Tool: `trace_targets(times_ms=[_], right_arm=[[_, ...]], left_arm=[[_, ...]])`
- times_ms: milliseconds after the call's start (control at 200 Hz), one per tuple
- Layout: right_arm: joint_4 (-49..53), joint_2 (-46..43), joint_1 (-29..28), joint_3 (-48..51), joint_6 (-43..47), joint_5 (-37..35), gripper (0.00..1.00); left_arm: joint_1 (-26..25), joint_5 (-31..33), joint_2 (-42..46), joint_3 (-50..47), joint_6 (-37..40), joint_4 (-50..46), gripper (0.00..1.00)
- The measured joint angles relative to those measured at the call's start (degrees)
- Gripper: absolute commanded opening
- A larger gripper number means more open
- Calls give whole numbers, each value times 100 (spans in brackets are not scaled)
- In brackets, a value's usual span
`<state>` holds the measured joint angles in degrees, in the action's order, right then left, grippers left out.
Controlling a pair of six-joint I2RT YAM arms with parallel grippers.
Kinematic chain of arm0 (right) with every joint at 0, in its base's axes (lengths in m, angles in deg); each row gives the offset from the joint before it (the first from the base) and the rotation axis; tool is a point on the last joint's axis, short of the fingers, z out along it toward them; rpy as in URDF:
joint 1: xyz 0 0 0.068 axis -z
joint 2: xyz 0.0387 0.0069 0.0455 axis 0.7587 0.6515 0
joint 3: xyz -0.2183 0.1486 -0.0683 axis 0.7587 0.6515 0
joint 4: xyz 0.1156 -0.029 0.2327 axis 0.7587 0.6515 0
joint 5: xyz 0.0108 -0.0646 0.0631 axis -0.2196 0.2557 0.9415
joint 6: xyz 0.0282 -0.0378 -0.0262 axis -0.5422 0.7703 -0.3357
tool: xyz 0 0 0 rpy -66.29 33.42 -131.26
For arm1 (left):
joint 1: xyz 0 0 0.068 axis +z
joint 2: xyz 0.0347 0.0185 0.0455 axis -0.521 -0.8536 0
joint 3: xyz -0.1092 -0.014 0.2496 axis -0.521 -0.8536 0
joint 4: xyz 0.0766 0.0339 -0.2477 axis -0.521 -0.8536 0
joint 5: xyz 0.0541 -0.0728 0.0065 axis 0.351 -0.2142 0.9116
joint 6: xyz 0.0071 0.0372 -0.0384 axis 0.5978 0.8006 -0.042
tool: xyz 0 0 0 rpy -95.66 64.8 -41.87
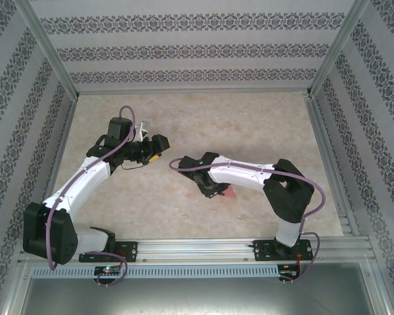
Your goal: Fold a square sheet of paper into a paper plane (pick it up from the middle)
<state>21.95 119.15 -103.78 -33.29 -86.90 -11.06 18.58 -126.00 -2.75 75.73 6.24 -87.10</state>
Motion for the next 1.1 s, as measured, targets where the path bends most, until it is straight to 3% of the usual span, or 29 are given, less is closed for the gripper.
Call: trace_targets(times_ms=[245, 445, 849, 1104], right_arm=[[-951, -151, -7, 323, -74, 870, 44], [-1698, -1176, 219, 933, -103, 1565, 54], [-2529, -3003, 1989, 2828, -251, 2632, 53], [-2973, -3327, 2879, 3550, -365, 3390, 51]], left_arm=[[17, -109, -13, -55, 44, -46, 72], [-157, -186, -404, -50, 37, 26, 67], [-1821, 348, -2103, 1051, 232, 90, 42], [-2280, 730, -3202, 1644, 411, 68, 34]])
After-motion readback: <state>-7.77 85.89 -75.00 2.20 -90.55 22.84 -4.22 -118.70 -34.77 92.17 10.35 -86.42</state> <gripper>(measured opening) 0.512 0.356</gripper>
